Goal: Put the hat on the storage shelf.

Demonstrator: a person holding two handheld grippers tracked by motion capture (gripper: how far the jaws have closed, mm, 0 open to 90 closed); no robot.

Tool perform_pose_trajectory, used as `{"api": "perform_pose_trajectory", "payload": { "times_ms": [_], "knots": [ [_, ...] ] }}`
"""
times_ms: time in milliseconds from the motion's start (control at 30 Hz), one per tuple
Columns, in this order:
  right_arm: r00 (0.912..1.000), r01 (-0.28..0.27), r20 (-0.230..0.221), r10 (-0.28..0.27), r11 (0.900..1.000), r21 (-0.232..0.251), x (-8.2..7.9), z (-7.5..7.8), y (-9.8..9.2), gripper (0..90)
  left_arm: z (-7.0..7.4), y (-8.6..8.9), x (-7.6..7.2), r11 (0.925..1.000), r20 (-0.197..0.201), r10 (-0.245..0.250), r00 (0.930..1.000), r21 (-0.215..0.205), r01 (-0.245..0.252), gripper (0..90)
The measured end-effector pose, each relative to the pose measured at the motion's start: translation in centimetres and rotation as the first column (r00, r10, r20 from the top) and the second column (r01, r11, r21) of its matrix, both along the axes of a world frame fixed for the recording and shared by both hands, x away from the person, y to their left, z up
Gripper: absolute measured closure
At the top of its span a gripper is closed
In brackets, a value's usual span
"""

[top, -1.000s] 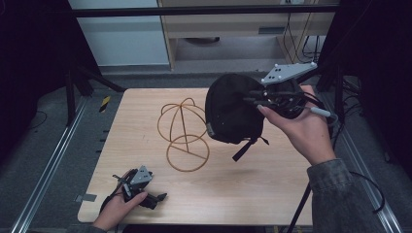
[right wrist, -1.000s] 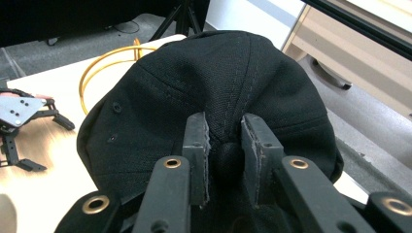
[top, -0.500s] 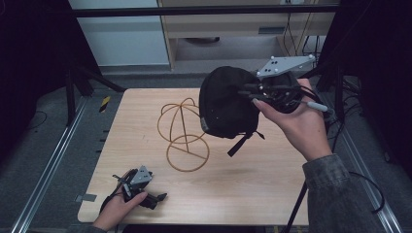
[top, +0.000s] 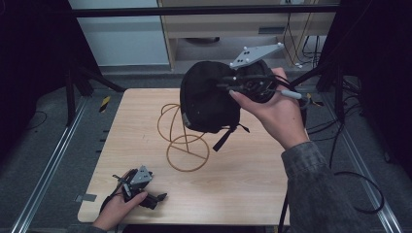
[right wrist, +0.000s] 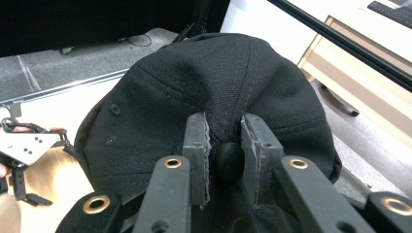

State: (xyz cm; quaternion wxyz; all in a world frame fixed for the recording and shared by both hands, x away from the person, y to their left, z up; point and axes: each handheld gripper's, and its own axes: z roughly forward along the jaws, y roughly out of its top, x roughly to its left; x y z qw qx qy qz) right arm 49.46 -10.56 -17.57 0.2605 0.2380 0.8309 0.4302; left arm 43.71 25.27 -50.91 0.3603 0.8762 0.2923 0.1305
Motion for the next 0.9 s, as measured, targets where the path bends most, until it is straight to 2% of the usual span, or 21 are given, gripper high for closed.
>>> {"api": "perform_pose_trajectory", "payload": {
  "times_ms": [200, 633, 900],
  "knots": [
    [0.9995, -0.030, -0.012, 0.030, 0.999, -0.020, 0.9, 0.2, 2.0, 74.1, 0.0, 0.0, 0.0, 1.0000, 0.002, -0.001, 1.0000, 0.001, 0.001, 0.0],
    [0.9977, -0.060, -0.035, 0.059, 0.997, -0.046, 1.7, 0.2, 4.1, 74.1, 0.0, 0.0, 0.0, 1.0000, 0.000, 0.000, 1.0000, -0.001, 0.000, 0.0],
    [0.9946, -0.090, -0.057, 0.086, 0.993, -0.073, 2.2, -0.7, 5.9, 74.0, 0.0, 0.0, 0.0, 1.0000, 0.000, 0.000, 1.0000, 0.000, 0.000, 0.0]
  ]
}}
